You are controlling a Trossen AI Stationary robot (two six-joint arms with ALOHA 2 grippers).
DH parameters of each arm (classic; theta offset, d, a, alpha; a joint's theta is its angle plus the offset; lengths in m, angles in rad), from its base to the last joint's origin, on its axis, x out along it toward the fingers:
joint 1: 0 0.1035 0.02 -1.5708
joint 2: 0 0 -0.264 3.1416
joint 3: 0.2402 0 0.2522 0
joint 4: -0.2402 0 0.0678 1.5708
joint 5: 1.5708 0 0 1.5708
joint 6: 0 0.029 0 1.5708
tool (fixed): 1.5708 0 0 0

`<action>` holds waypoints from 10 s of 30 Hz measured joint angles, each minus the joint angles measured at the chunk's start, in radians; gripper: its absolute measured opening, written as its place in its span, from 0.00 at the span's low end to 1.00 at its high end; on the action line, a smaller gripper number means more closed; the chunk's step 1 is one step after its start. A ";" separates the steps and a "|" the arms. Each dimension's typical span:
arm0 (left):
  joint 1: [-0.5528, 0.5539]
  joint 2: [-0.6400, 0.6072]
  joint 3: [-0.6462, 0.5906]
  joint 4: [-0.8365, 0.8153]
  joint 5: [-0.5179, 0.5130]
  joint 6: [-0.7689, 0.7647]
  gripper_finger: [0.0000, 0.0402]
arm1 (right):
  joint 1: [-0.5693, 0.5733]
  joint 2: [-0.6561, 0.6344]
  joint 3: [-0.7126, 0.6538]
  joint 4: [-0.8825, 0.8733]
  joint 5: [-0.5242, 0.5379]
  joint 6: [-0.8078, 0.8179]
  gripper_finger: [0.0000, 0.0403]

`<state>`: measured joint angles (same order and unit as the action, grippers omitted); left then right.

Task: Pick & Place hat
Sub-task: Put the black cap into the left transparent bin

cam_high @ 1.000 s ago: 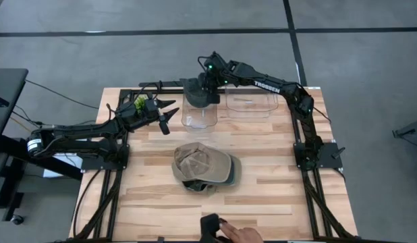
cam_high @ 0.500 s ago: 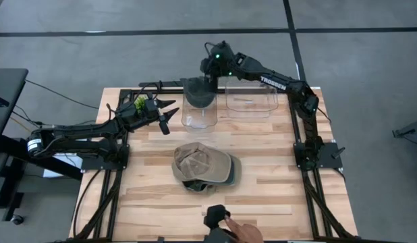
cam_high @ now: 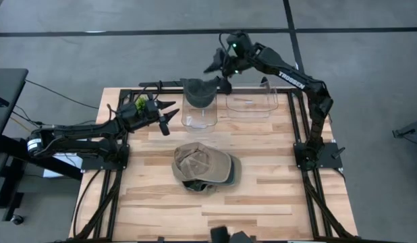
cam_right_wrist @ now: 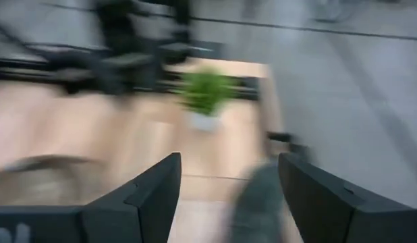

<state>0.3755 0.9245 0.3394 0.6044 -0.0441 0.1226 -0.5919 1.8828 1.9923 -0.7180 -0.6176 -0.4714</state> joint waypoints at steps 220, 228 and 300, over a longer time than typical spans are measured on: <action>-0.779 0.470 0.276 -0.282 -0.016 -0.329 0.41 | 1.334 -0.571 -0.879 -0.097 1.089 1.095 0.01; -0.780 0.470 0.276 -0.282 -0.035 -0.329 0.41 | 1.426 -0.623 -0.877 0.129 1.211 0.909 0.01; -0.781 0.400 0.275 -0.143 -0.041 -0.177 0.41 | 0.809 -0.527 -1.662 2.294 0.861 0.762 0.00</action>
<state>-0.4058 1.3240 0.6144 0.4615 -0.0856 -0.0543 0.2174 1.3558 0.3302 1.5756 0.2432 0.2907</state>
